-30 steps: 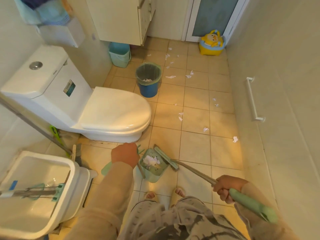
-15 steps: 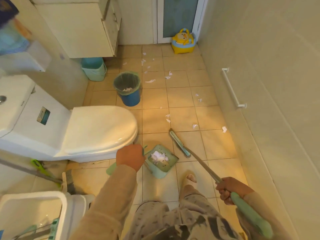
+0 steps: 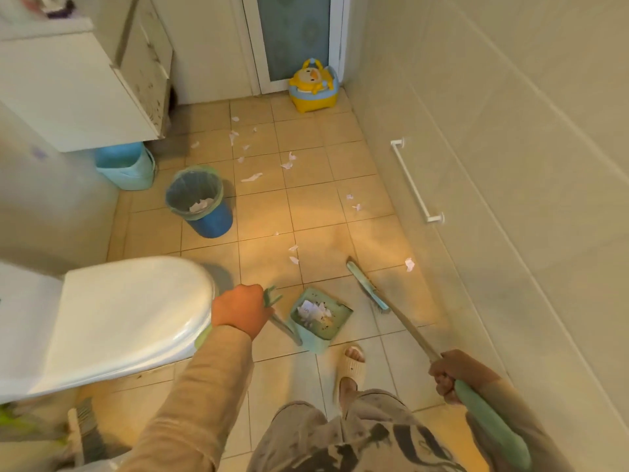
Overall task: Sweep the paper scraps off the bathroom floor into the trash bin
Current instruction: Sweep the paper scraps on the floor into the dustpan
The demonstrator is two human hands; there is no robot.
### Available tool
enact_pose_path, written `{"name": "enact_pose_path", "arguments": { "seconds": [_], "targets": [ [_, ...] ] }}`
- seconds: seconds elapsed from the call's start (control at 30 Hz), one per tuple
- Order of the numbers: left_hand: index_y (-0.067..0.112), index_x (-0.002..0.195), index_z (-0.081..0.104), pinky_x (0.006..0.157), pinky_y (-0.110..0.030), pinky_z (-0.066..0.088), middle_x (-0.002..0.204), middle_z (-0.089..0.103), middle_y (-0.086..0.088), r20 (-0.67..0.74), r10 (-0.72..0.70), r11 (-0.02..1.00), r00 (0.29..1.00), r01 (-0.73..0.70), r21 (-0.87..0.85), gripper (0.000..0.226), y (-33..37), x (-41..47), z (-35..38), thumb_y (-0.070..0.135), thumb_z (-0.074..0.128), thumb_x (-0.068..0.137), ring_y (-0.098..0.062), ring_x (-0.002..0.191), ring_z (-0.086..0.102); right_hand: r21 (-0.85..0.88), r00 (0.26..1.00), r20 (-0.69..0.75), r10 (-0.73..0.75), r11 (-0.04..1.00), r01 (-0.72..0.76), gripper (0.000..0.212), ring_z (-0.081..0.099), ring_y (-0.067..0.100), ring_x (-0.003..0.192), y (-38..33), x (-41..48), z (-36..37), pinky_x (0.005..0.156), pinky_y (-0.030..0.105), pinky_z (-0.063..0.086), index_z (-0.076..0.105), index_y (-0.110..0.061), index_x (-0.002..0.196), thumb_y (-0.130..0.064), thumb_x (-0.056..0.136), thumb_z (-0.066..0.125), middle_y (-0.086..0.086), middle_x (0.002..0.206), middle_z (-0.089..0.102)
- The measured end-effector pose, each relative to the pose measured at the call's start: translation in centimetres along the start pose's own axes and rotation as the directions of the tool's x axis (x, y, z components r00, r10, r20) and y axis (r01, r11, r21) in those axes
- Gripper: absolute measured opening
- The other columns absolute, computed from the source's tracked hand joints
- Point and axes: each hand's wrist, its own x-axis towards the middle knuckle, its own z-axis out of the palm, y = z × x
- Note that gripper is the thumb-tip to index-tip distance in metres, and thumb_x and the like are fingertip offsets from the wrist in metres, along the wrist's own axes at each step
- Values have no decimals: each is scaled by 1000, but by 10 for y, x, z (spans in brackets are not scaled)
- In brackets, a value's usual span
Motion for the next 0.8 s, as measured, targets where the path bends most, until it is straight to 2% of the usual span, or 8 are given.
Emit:
{"name": "enact_pose_path", "arguments": {
  "seconds": [0.13, 0.23, 0.37, 0.47, 0.53, 0.63, 0.73, 0.8],
  "targets": [
    [19, 103, 64, 77, -31, 50, 102, 69, -6, 15, -3, 1000, 1000, 3, 9, 33, 33, 32, -21, 47, 58, 86, -27, 94, 66, -56, 999, -23, -35, 998, 34, 35, 36, 11, 21, -50, 15, -48, 34, 11, 31, 37, -10, 60, 8, 90, 41, 4, 32, 36],
    [18, 105, 63, 77, -32, 50, 104, 68, -7, 29, -2, 1000, 1000, 2, 15, 33, 51, 50, -33, 45, 59, 86, -28, 96, 65, -220, 993, -65, -102, 972, 86, 35, 36, 12, 23, -95, 29, -72, 35, 13, 31, 36, -11, 57, 6, 88, 39, 4, 31, 37],
    [16, 108, 62, 78, -32, 49, 107, 67, -9, 37, 11, 999, 999, -13, 43, 33, 70, 66, -42, 43, 58, 88, -30, 98, 64, -366, 980, -76, -183, 920, 144, 29, 41, 20, 40, -149, 43, -76, 43, 24, 34, 40, -6, 61, 6, 87, 40, 8, 40, 41],
    [16, 106, 63, 76, -32, 48, 105, 68, -8, 41, 30, 997, 999, -33, 75, 31, 79, 74, -43, 42, 58, 88, -30, 97, 65, -415, 981, -65, -181, 899, 138, 34, 46, 19, 32, -181, 55, -67, 37, 21, 37, 42, -4, 57, -1, 90, 43, 7, 34, 47],
    [16, 106, 63, 75, -32, 48, 104, 68, -9, 43, 27, 996, 999, -30, 84, 31, 78, 80, -45, 41, 58, 88, -30, 95, 65, -464, 987, -74, -144, 881, 94, 38, 46, 21, 40, -190, 61, -59, 44, 25, 37, 43, -3, 54, -4, 91, 43, 6, 28, 46],
    [16, 106, 64, 76, -33, 49, 103, 68, -9, 57, 16, 997, 998, -20, 78, 32, 70, 88, -44, 42, 58, 88, -30, 95, 65, -437, 990, -46, -133, 894, 100, 27, 42, 20, 51, -186, 69, -41, 52, 25, 36, 45, -6, 60, -2, 87, 44, 8, 48, 48],
    [16, 105, 64, 75, -33, 50, 102, 69, -8, 53, 31, 996, 998, -36, 87, 32, 65, 92, -44, 42, 58, 88, -29, 93, 66, -421, 999, -26, -46, 907, 31, 26, 41, 20, 47, -156, 69, -25, 48, 24, 35, 43, -6, 60, -1, 85, 44, 7, 42, 46],
    [16, 105, 64, 75, -32, 50, 103, 69, -8, 50, 43, 995, 998, -47, 90, 30, 66, 94, -44, 41, 58, 89, -29, 94, 66, -447, 998, 16, -55, 893, 57, 22, 48, 17, 43, -133, 63, -18, 40, 19, 39, 44, -10, 63, -1, 83, 47, 5, 49, 51]
  ]
}}
